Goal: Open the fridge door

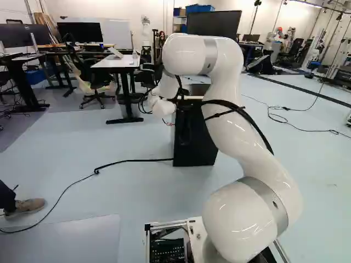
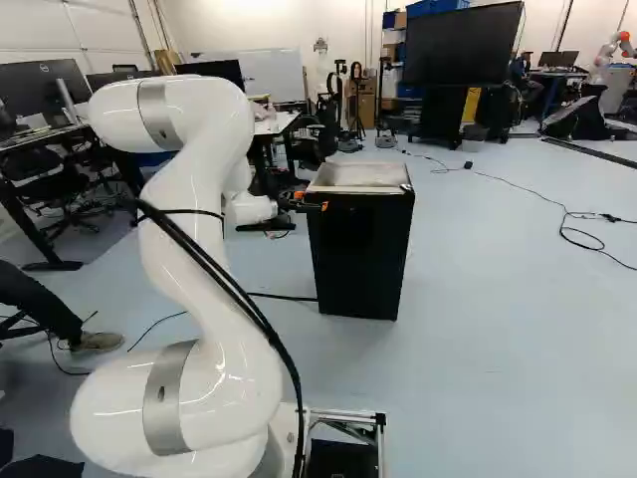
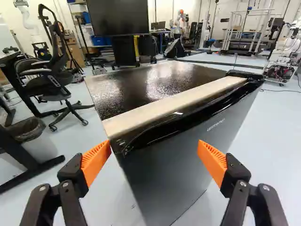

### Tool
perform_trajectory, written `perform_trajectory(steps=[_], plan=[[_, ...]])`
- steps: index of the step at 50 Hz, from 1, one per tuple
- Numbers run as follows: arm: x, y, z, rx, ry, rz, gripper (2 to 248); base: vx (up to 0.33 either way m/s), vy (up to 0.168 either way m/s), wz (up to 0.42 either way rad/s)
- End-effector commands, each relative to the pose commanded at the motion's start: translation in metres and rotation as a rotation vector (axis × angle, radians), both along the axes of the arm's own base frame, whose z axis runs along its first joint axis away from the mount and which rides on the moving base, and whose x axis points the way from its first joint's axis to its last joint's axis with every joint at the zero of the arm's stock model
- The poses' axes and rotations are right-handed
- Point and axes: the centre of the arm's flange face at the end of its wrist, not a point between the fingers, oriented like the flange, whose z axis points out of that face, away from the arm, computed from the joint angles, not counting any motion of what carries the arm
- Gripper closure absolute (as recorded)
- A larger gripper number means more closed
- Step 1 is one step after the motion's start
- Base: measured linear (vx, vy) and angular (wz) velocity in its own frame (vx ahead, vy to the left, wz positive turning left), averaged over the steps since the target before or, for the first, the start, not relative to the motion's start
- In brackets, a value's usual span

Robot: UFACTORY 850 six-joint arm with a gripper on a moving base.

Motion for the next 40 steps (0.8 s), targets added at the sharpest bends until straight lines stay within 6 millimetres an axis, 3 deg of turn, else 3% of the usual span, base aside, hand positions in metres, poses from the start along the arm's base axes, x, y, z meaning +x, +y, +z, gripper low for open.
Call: perform_trajectory(steps=[40], plan=[[-0.036,-0.012,0.005,-0.012,0.04,-0.002,3,0.0,0.0,-0.001]])
